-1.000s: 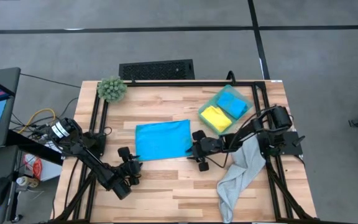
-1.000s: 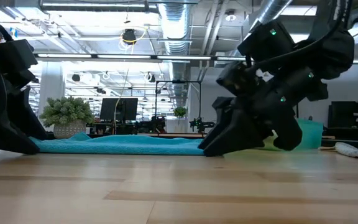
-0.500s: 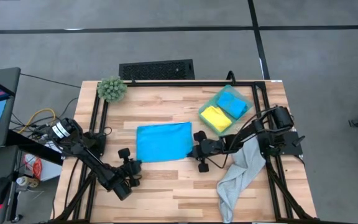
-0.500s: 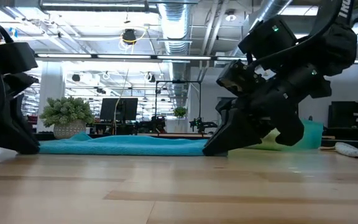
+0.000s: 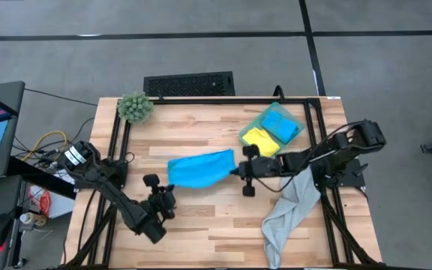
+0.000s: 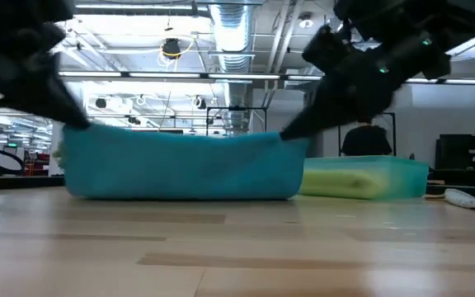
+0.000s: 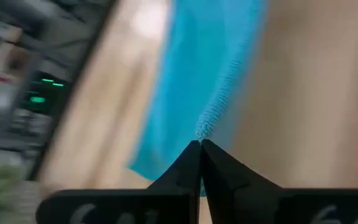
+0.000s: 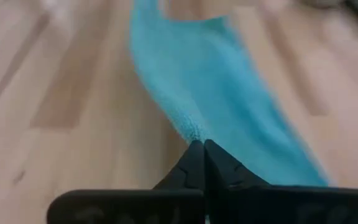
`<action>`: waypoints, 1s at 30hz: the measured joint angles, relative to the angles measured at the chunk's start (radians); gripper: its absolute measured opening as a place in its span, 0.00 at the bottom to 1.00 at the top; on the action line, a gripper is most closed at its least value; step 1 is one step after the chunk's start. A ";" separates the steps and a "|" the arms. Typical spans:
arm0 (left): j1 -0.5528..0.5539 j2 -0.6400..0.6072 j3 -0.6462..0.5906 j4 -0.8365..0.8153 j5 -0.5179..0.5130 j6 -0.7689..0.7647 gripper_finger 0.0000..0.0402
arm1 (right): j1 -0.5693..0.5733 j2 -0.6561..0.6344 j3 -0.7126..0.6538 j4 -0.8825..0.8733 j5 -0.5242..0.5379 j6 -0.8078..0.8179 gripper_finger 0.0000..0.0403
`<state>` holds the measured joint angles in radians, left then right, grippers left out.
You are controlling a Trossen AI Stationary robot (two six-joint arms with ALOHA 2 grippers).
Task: Fold microfiber towels
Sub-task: Fold the blue towel
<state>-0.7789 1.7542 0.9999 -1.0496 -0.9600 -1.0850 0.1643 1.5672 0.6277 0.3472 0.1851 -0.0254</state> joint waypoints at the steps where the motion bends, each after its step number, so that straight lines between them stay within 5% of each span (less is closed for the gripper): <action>1: 0.018 0.000 0.001 -0.031 -0.022 -0.011 0.00 | -0.019 -0.010 0.001 0.001 0.008 -0.001 0.03; 15: 0.237 -0.001 -0.126 -0.026 -0.042 -0.001 0.00 | -0.275 0.109 0.003 0.118 -0.094 -0.033 0.04; 21: 0.260 -0.001 -0.174 0.115 0.013 0.098 0.00 | -0.321 0.172 0.025 0.153 -0.150 -0.036 0.04; 30: 0.276 -0.002 -0.181 0.118 0.011 0.110 0.00 | -0.326 0.307 0.153 0.069 -0.156 -0.066 0.08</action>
<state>-0.5034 1.7527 0.8188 -0.9318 -0.9494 -0.9755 -0.1616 1.8741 0.7810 0.4160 0.0296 -0.0918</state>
